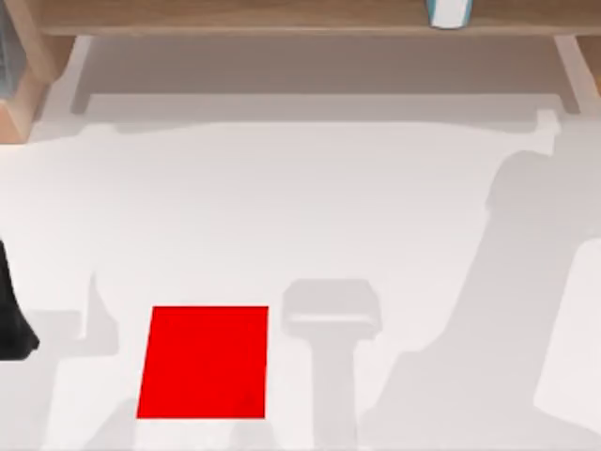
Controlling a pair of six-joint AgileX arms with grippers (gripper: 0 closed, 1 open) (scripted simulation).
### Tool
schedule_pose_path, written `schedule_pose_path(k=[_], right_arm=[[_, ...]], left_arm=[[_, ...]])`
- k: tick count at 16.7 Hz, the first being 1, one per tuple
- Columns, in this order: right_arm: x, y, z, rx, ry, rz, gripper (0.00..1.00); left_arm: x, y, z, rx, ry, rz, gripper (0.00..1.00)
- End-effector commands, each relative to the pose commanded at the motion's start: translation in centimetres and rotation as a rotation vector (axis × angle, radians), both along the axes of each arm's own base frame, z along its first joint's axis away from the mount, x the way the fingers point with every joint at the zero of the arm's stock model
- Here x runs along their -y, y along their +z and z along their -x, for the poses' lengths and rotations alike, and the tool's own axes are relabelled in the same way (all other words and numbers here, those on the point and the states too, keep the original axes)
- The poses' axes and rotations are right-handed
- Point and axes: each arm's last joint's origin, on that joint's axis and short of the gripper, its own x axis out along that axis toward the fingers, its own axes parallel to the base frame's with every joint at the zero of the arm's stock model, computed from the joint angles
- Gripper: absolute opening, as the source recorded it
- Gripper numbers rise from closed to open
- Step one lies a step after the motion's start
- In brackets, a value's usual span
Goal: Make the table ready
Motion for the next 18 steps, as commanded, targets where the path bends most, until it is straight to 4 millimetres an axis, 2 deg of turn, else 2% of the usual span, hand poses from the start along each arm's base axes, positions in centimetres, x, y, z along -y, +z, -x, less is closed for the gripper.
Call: schedule_pose_path(k=[9,18], right_arm=[[0.2,-0.4,0.2,-0.001,0.000,0.000,1.00],[0.1,-2.0,-0.1,0.006,0.000,0.003,1.00]], left_arm=[[0.0,0.0,0.0,0.000,0.000,0.000,1.00],[0.0,0.0,0.0,0.000,0.000,0.000,1.00]])
